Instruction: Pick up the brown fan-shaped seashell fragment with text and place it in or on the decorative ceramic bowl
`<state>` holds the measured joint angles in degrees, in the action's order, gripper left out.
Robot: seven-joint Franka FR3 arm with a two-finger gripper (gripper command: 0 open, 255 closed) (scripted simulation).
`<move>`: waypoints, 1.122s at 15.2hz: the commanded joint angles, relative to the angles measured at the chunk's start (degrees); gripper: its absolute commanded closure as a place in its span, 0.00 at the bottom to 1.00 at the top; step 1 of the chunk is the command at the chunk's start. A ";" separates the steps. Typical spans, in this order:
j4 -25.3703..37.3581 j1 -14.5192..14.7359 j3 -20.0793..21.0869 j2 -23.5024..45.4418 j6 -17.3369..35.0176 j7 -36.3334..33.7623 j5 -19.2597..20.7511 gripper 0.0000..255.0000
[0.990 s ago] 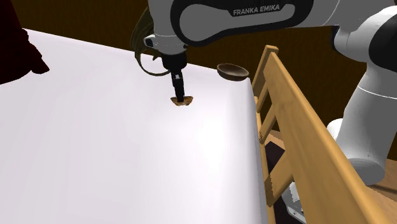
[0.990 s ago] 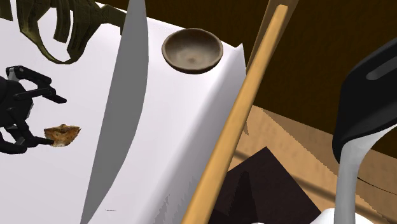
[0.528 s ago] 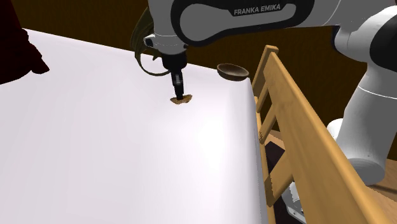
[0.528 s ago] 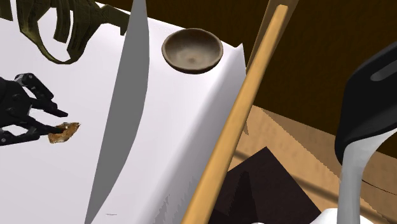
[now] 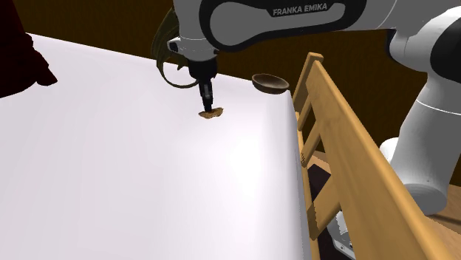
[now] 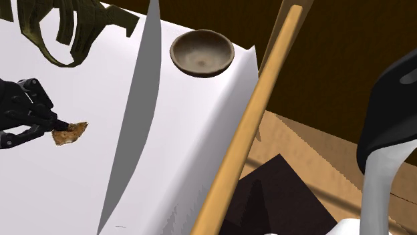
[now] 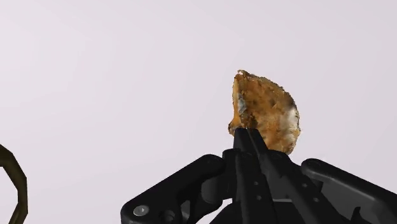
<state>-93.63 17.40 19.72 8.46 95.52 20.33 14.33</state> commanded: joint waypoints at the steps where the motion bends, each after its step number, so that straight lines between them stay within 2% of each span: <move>1: -0.08 0.00 0.00 0.08 -0.01 0.00 -0.02 0.00; 4: 0.61 -1.10 -0.08 -3.15 -4.16 3.48 -4.37 0.00; 11: -5.86 -1.66 -0.49 -4.12 1.47 3.52 -4.54 0.00; 17: -6.35 -1.70 -0.52 -4.17 1.92 3.51 -4.54 0.00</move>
<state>-99.96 15.71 19.19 4.30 97.42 23.84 9.78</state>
